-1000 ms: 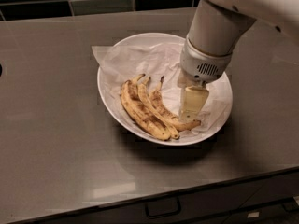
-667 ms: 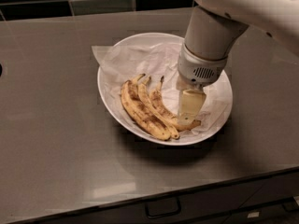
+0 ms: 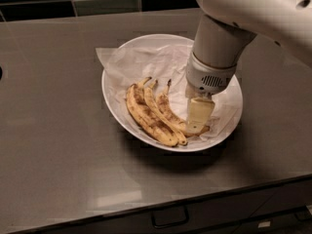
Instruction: Pick banana from white bowl
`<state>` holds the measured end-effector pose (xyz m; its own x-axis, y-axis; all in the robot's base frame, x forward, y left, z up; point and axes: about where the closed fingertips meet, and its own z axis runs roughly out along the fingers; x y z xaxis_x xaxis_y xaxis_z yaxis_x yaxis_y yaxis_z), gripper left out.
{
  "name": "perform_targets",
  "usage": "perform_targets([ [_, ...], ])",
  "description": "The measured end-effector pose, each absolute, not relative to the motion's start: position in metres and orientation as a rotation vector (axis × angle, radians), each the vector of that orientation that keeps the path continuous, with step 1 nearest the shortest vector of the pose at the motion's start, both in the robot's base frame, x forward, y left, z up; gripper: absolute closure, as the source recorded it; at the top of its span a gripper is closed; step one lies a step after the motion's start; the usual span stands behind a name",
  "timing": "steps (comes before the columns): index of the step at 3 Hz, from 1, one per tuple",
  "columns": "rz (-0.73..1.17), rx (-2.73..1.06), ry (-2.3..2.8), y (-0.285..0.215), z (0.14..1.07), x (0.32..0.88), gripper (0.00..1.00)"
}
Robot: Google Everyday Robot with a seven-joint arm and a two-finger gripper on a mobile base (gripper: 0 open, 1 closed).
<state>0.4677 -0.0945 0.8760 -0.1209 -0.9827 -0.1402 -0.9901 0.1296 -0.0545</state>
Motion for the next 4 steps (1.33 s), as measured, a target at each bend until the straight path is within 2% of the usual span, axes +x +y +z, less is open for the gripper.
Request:
perform_targets([
  [4, 0.071, -2.02, 2.325, -0.095, 0.853, 0.462, 0.39],
])
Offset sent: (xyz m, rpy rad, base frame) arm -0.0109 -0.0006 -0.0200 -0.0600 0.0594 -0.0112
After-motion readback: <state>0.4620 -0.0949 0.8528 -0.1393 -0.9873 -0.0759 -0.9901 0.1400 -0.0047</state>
